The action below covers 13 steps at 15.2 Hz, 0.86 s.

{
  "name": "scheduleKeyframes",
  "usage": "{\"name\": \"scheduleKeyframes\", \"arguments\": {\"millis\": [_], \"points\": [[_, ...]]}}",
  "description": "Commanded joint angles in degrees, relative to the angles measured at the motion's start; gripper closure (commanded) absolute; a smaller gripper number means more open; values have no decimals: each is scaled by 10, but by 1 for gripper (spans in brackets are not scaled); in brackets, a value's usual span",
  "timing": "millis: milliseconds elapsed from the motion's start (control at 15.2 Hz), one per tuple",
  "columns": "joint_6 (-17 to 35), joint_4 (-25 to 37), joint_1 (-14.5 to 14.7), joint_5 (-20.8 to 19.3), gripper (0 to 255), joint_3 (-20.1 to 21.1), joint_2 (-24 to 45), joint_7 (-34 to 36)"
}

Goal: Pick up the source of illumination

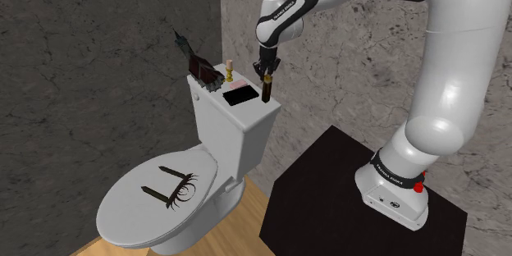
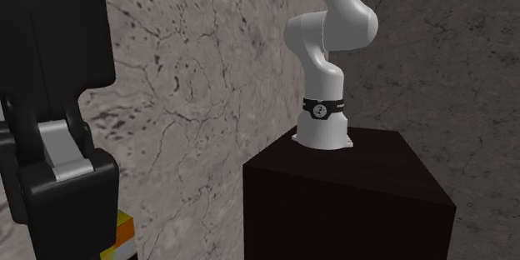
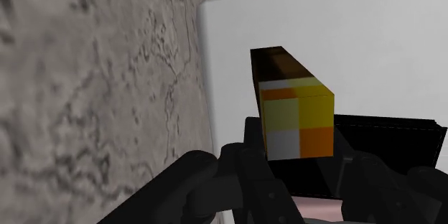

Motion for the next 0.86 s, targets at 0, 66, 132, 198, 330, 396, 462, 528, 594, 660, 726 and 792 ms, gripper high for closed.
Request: {"name": "scheduleKeyframes", "arguments": {"millis": [0,66,132,198,330,396,462,528,594,660,726,792], "points": [[-12,4,-3,-1,255,-3,-11,0],[-18,5,-3,-1,255,-3,-16,0],[-24,6,-3,-1,255,-3,-21,0],[-31,8,-3,-2,255,-3,-26,0],[-43,10,-3,-2,255,-3,-36,0],[-50,12,-3,-2,255,-3,-41,0],[-56,14,-3,-3,255,-3,-45,0],[-62,16,-3,-3,255,-3,-50,0],[-69,18,-3,-3,255,-3,-54,0],[-75,20,-3,-3,255,-3,-58,1],[-76,20,-3,-4,255,-3,-59,1],[-76,20,-3,-4,255,-2,-59,1]]}}
